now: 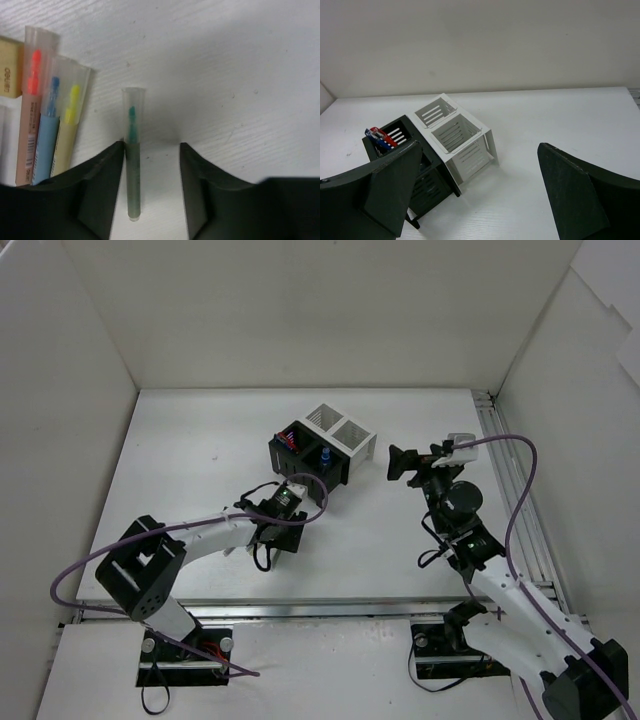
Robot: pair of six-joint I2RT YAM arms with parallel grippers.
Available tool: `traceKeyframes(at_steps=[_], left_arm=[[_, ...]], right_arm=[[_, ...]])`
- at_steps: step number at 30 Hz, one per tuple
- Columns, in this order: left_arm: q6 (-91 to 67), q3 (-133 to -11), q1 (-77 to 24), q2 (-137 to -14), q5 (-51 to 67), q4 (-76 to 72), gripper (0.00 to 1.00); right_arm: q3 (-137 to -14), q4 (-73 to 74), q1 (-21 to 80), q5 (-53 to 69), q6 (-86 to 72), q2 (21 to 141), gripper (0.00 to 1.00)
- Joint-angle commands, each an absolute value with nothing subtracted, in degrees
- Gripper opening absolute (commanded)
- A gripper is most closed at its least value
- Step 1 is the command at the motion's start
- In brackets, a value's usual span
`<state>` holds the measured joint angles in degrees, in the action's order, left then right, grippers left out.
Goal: Sort the stationery into containers
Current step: Pick up the pen from the center of the board.
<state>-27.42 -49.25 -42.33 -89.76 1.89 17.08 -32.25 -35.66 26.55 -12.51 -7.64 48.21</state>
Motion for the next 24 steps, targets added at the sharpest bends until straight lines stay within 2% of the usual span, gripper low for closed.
traceKeyframes(at_steps=[1,3,6,7,8,9,15,20,24], left_arm=[[-27.3,-52.0,-42.9,-91.7,2.4,18.5,0.40],[-27.2,-52.8,-42.9,-91.1,2.4,18.9,0.34],[-27.1,-54.0,-43.4,-89.7,1.2,19.2,0.19],[-27.1,-54.5,-43.4,-89.4,1.1,19.7,0.09],[-26.9,-54.9,-43.4,-89.2,0.5,20.7,0.08],[-27.0,-55.8,-43.4,-89.1,0.4,21.2,0.00],[-26.7,-58.9,-43.4,-85.3,-2.8,24.3,0.00],[-25.4,-60.3,-43.4,-74.3,-8.1,24.5,0.00],[-18.2,-62.5,-42.3,-67.4,-15.5,16.5,0.00]], right_arm=[[-33.5,-36.0,26.1,-15.8,-6.5,46.7,0.98],[-33.7,-34.7,26.0,-17.0,-6.6,46.3,0.98],[-33.7,-34.1,26.1,-17.8,-6.7,46.0,0.98],[-33.8,-33.8,26.0,-18.0,-6.8,46.0,0.98],[-33.9,-33.2,25.9,-18.1,-6.6,45.8,0.98],[-34.0,-32.8,26.0,-18.3,-6.6,45.8,0.98],[-34.3,-30.4,26.0,-19.9,-6.0,44.3,0.98],[-34.2,-30.4,25.8,-19.4,-4.9,42.9,0.98],[-33.7,-30.4,25.6,-20.4,-4.7,42.0,0.98]])
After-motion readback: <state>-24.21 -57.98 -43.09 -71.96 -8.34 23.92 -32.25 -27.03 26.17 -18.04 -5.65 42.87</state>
